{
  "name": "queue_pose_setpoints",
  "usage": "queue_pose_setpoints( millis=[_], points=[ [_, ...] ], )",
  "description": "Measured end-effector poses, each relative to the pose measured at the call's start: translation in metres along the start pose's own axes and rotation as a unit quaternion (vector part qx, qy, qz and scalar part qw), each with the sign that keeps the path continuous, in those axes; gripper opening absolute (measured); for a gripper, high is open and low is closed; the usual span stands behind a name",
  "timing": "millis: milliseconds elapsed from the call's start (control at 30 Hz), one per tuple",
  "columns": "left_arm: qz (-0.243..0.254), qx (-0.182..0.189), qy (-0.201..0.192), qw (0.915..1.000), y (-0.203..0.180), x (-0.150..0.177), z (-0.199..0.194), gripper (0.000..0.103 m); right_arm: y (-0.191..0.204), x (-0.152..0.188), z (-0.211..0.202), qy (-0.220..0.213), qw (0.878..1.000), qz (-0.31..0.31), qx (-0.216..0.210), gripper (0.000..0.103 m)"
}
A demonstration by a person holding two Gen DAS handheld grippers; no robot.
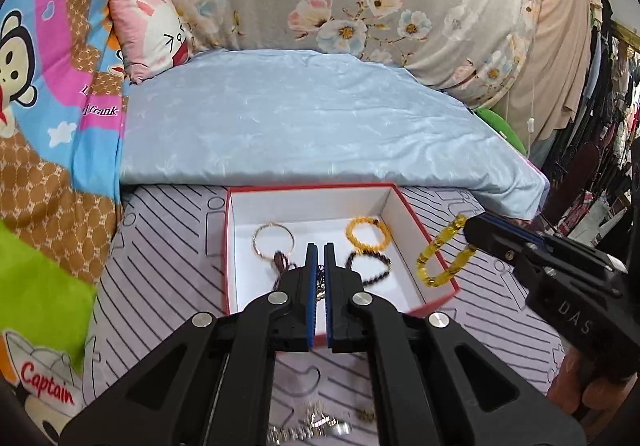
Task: Organize jewelry
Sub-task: 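Lower gold chain and yellow bracelet into the red box and open both tools, then withdraw both tools from the box toward the remaining jewelry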
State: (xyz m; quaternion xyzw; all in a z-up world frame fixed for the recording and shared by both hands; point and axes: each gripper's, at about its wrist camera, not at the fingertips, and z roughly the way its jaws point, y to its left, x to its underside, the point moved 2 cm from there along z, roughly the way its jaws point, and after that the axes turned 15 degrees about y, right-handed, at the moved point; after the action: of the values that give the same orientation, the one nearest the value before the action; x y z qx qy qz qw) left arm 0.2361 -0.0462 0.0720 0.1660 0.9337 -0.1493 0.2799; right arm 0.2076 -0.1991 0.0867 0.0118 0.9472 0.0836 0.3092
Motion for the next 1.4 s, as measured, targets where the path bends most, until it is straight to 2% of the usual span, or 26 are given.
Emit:
queue_pose_setpoints(
  millis=[133, 233, 400, 633, 700, 767, 800, 867, 1167, 1300, 1400],
  points=[
    [-0.004, -0.006, 0.016, 0.9998, 0.003, -0.016, 0.027, 0.002, -0.002, -0.010, 0.033, 0.027, 0.999, 0.010, -0.019, 0.009],
    [-0.010, -0.005, 0.038, 0.9992, 0.008, -0.017, 0.049, 0.002, -0.002, -0.007, 0.061, 0.056, 0.998, 0.017, -0.033, 0.009],
    [-0.019, -0.014, 0.075, 0.9969, 0.018, -0.007, 0.084, 0.002, -0.011, 0.007, 0.093, 0.088, 0.996, 0.028, -0.022, 0.009],
    [-0.021, -0.036, 0.089, 0.9952, 0.025, -0.004, 0.104, 0.003, -0.032, 0.013, 0.103, 0.093, 0.995, 0.042, 0.012, 0.010],
    [-0.022, -0.041, 0.086, 0.9952, 0.027, -0.005, 0.105, 0.009, -0.038, 0.013, 0.102, 0.086, 0.995, 0.048, 0.022, 0.012],
    [-0.034, -0.050, 0.082, 0.9949, 0.032, -0.006, 0.104, 0.048, -0.041, 0.013, 0.098, 0.081, 0.995, 0.052, 0.027, 0.016],
    [-0.041, -0.052, 0.075, 0.9950, 0.034, -0.006, 0.099, 0.052, -0.043, 0.013, 0.094, 0.075, 0.995, 0.055, 0.027, 0.017],
    [-0.043, -0.050, 0.066, 0.9956, 0.038, -0.005, 0.092, 0.052, -0.043, 0.013, 0.086, 0.066, 0.996, 0.057, 0.026, 0.025],
    [-0.069, -0.064, 0.052, 0.9942, 0.055, 0.008, 0.061, 0.052, -0.023, 0.028, 0.058, 0.050, 0.998, 0.034, 0.023, 0.025],
    [-0.069, -0.094, 0.052, 0.9918, 0.058, 0.023, 0.050, 0.052, -0.013, 0.045, 0.049, 0.056, 0.998, 0.022, 0.018, 0.025],
    [-0.073, -0.094, 0.057, 0.9913, 0.060, 0.037, 0.044, 0.052, -0.006, 0.061, 0.046, 0.064, 0.998, 0.017, 0.017, 0.025]
  ],
)
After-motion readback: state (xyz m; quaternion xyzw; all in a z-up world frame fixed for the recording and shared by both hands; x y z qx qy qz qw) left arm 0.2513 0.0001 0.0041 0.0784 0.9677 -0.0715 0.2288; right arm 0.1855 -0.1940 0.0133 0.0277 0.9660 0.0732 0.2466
